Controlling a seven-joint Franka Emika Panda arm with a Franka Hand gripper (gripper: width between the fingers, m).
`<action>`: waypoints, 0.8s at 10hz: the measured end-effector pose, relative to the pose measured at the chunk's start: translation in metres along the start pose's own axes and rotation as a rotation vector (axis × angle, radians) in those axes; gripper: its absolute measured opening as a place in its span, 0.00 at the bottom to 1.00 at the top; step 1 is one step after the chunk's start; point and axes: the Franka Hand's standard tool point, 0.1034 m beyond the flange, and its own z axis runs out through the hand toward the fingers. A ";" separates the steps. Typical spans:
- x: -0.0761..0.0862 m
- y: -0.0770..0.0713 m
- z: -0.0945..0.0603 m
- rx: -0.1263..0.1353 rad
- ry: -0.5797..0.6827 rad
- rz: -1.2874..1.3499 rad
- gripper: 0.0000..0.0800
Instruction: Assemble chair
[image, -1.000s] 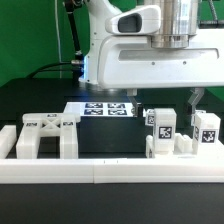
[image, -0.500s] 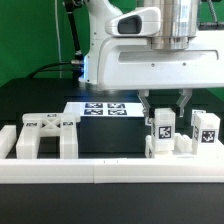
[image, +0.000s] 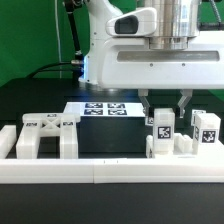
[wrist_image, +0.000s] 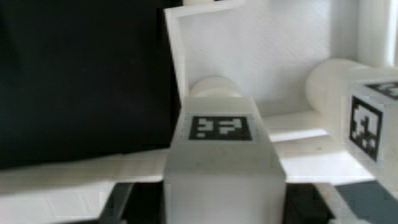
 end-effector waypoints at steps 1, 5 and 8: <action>0.000 -0.002 0.000 0.003 0.008 0.124 0.36; -0.002 -0.006 0.001 0.008 0.006 0.586 0.36; -0.003 -0.009 0.002 0.009 0.005 0.798 0.36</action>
Offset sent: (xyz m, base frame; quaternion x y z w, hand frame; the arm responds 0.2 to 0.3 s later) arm -0.0047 0.0059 -0.0134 -0.0076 -0.0144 0.2313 0.9727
